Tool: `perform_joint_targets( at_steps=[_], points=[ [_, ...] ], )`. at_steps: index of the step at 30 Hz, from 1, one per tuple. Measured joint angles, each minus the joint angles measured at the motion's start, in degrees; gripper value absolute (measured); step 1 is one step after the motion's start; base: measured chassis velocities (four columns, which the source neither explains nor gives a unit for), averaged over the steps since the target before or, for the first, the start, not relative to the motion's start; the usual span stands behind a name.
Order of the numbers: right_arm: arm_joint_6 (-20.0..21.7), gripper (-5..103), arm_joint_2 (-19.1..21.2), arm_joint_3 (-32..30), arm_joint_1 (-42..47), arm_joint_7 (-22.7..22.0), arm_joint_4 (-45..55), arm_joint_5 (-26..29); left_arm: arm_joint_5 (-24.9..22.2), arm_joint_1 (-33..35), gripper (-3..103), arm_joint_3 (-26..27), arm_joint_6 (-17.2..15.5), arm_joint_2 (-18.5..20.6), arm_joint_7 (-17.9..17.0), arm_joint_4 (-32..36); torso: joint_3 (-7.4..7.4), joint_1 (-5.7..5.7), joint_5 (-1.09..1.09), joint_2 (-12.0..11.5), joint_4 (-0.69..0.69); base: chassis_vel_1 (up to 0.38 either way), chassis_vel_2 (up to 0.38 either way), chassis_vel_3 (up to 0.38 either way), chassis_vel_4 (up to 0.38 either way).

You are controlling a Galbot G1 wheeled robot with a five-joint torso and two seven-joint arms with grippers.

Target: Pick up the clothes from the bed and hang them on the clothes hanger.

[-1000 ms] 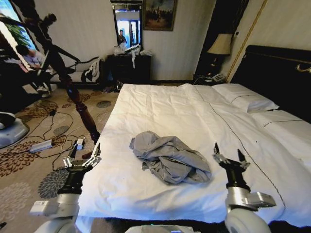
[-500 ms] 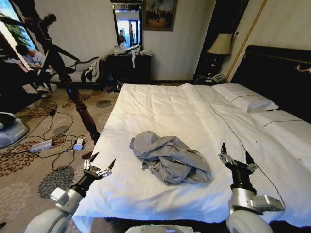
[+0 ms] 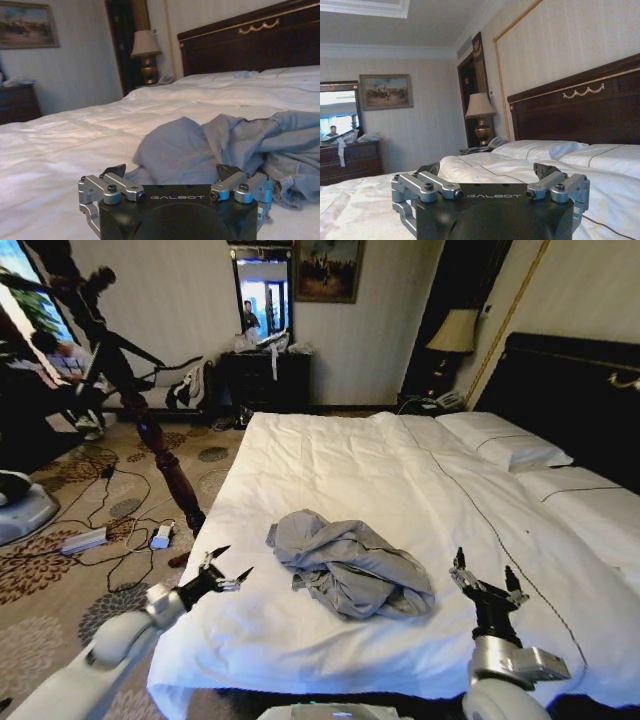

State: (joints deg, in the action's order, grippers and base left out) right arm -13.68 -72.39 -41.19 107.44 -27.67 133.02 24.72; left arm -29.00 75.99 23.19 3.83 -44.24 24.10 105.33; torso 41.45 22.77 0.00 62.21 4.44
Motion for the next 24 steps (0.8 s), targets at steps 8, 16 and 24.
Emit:
perform_joint_targets(
  at_steps=[8,16,24],
  points=[
    [0.07,100,-0.54,-1.21,-0.81,0.06,-1.45,0.05,0.92,-13.99,100,-14.54,-0.41,-4.29,0.67,-8.17,0.0,0.0,0.02,0.0,0.03,0.0,0.0,0.0,0.0],
    [0.24,100,-0.91,-1.48,-1.93,0.06,-2.72,0.54,1.22,-22.7,100,-24.1,-0.61,-8.92,0.47,-14.49,0.0,0.0,0.02,0.0,0.01,0.0,0.0,0.0,0.0],
    [0.33,100,-1.01,-2.01,-2.46,0.06,-3.11,1.1,2.06,-27.56,86,-27.75,-0.16,-12.53,0.23,-18.8,0.0,0.0,0.01,-0.01,0.03,0.0,0.0,0.0,0.0]
  ],
)
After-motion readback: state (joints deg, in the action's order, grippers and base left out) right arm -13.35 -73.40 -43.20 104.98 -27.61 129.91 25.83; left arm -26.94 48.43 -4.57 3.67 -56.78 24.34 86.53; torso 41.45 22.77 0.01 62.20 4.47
